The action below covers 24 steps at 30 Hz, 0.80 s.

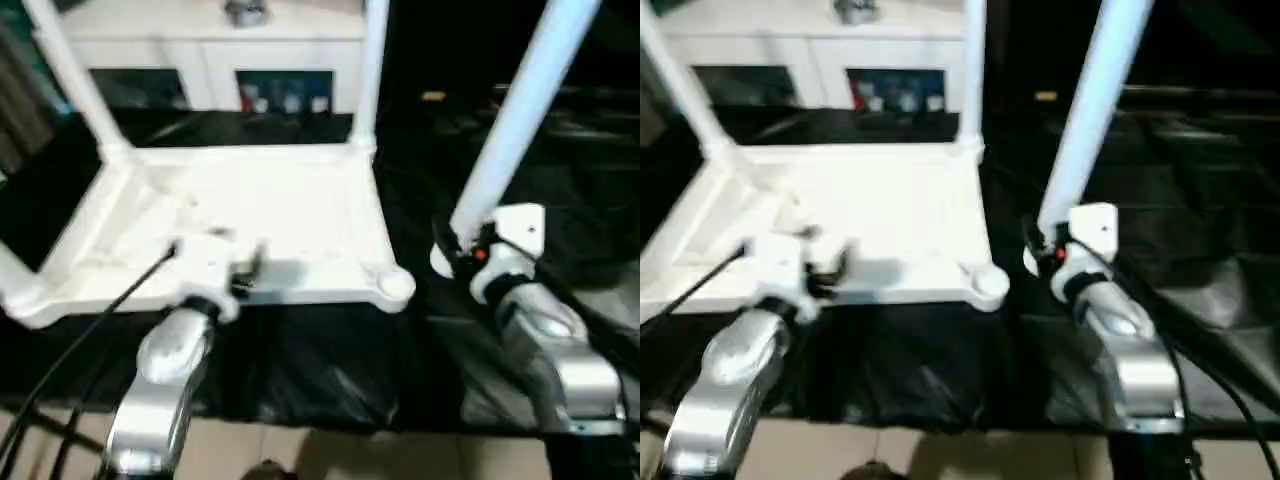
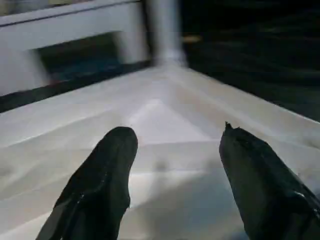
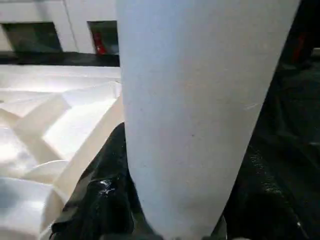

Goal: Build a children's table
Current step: Pick table leg, then insert table leg to table base

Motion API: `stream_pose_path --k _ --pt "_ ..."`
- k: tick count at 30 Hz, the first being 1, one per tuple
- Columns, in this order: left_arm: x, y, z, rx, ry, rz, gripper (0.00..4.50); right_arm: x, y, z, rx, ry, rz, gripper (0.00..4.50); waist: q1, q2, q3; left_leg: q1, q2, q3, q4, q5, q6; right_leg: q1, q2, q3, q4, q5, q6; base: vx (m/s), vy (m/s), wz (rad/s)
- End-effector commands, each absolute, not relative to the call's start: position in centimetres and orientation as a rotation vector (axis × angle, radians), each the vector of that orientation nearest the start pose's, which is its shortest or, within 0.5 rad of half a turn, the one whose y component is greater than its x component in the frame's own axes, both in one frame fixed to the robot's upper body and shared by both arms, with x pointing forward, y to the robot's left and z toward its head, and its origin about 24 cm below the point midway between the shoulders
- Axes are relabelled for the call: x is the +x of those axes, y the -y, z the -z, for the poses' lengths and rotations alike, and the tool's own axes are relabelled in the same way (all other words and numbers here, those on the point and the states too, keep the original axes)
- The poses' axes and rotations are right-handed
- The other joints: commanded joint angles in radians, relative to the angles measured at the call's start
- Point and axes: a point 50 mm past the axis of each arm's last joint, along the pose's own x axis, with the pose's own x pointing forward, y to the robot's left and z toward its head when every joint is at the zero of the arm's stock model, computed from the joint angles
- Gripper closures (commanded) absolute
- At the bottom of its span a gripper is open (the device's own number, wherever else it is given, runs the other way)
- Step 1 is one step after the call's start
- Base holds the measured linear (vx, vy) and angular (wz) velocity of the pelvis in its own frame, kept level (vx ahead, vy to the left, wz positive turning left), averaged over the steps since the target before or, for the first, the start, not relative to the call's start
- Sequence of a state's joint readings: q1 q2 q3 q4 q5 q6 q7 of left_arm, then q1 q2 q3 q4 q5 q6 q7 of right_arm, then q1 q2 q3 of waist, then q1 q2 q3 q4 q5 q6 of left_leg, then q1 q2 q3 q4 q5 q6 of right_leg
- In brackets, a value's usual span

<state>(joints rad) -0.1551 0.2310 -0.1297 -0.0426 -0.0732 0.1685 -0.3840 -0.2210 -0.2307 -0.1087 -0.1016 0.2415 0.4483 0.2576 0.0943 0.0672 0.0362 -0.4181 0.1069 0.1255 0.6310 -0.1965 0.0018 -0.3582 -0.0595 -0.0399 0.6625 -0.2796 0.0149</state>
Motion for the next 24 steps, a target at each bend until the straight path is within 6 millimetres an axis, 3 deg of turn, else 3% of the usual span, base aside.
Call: stream_pose_path --k 1,2,3,4,6,10,12,13,14,15,16,18,19,20,24 --pt "27.9 -13.1 -6.8 0.223 -0.055 0.693 1.41 29.4 18.6 -9.9 0.042 -0.108 -0.277 2.59 -0.003 -0.011 -0.048 0.043 0.111 -0.038 -0.094 -0.185 0.017 0.024 -0.096 0.048 -0.085 0.028 -0.192 -0.072 0.009 0.02" --pt "28.2 -13.1 -6.8 0.241 -0.058 0.727 1.41 29.4 18.6 -9.8 0.039 -0.121 -0.286 2.59 -0.007 -0.006 -0.046 0.046 0.115 -0.036 -0.1 -0.232 -0.007 0.019 -0.097 0.048 -0.086 -0.015 -0.194 -0.072 0.009 0.02" --pt "29.1 -13.0 -7.0 0.256 -0.081 0.815 1.41 29.6 18.5 -9.8 0.035 -0.132 -0.322 2.59 -0.013 -0.008 -0.046 0.043 0.117 -0.035 -0.103 -0.251 -0.019 0.021 -0.099 0.047 -0.086 -0.025 -0.195 -0.07 0.009 -0.04" --pt "29.1 -13.0 -7.0 0.256 -0.081 0.815 1.41 29.6 18.5 -9.8 0.035 -0.132 -0.322 2.59 -0.011 -0.008 -0.046 0.049 0.113 -0.029 -0.104 -0.293 -0.042 0.014 -0.1 0.049 -0.091 -0.084 -0.186 -0.063 0.005 -0.03" --pt "30.0 -12.8 -7.0 0.277 -0.126 0.906 1.7 29.7 18.6 -9.9 0.024 -0.138 -0.353 2.59 -0.012 -0.01 -0.041 0.049 0.112 -0.021 -0.105 -0.325 -0.06 0.011 -0.11 0.056 -0.103 -0.148 -0.181 -0.062 0.004 -0.02" --pt "31.1 -12.3 -6.9 0.327 -0.184 1.048 1.98 29.8 18.8 -10.0 -0.01 -0.14 -0.388 2.6 -0.013 -0.017 -0.042 0.043 0.111 -0.016 -0.11 -0.309 -0.064 0.014 -0.113 0.056 -0.11 -0.198 -0.16 0.0 0.0 0.0" --pt "31.8 -11.8 -6.8 0.345 -0.21 1.128 2.2 29.8 19.0 -10.2 -0.02 -0.144 -0.395 2.6 -0.012 -0.016 -0.049 0.041 0.112 -0.013 -0.107 -0.262 -0.052 0.017 -0.114 0.053 -0.106 -0.15 -0.167 0.0 0.0 0.0" --pt "32.0 -11.5 -6.7 0.352 -0.222 1.167 2.2 29.8 19.1 -10.2 -0.023 -0.146 -0.4 2.6 -0.013 -0.014 -0.05 0.042 0.114 -0.01 -0.106 -0.239 -0.044 0.014 -0.113 0.052 -0.104 -0.097 -0.181 0.0 0.0 0.0" --pt "32.1 -11.4 -6.7 0.358 -0.228 1.186 2.3 29.8 19.1 -10.2 -0.024 -0.147 -0.402 2.6 -0.014 -0.013 -0.053 0.037 0.117 -0.01 -0.105 -0.216 -0.035 0.02 -0.115 0.05 -0.095 -0.035 -0.198 0.0 0.0 0.0" --pt "32.2 -11.2 -6.6 0.37 -0.241 1.217 2.3 29.8 19.1 -10.2 -0.027 -0.149 -0.408 2.6 -0.015 -0.008 -0.053 0.035 0.113 -0.009 -0.104 -0.207 -0.026 0.02 -0.114 0.05 -0.097 -0.02 -0.202 0.0 0.0 0.0" --pt "32.3 -11.2 -6.5 0.38 -0.249 1.234 2.6 29.8 19.1 -10.2 -0.028 -0.149 -0.411 2.6 -0.016 -0.009 -0.059 0.039 0.116 -0.007 -0.1 -0.182 -0.013 0.021 -0.114 0.048 -0.091 0.047 -0.218 0.0 0.0 0.0" --pt "32.8 -11.0 -6.2 0.422 -0.27 1.26 2.67 29.7 19.1 -10.1 -0.036 -0.153 -0.42 2.6 -0.017 -0.001 -0.062 0.04 0.114 -0.005 -0.093 -0.142 0.015 0.023 -0.114 0.045 -0.086 0.14 -0.239 0.0 0.0 0.0" --pt "33.0 -11.0 -6.1 0.443 -0.281 1.266 2.72 29.7 19.1 -10.1 -0.041 -0.154 -0.423 2.6 -0.018 -0.003 -0.065 0.038 0.114 -0.005 -0.089 -0.119 0.033 0.029 -0.115 0.043 -0.081 0.191 -0.252 0.0 0.0 0.0" --pt "33.2 -10.9 -6.0 0.459 -0.287 1.268 2.86 29.7 19.1 -10.1 -0.043 -0.154 -0.425 2.6 -0.015 0.006 -0.068 0.041 0.115 -0.005 -0.085 -0.101 0.05 0.028 -0.116 0.041 -0.077 0.225 -0.261 0.0 0.0 0.0" --pt "33.9 -11.2 -6.0 0.495 -0.307 1.286 3.13 29.5 19.0 -10.0 -0.046 -0.156 -0.438 2.6 -0.014 0.004 -0.069 0.041 0.119 -0.002 -0.08 -0.078 0.086 0.029 -0.118 0.039 -0.076 0.268 -0.283 0.0 0.0 0.0"
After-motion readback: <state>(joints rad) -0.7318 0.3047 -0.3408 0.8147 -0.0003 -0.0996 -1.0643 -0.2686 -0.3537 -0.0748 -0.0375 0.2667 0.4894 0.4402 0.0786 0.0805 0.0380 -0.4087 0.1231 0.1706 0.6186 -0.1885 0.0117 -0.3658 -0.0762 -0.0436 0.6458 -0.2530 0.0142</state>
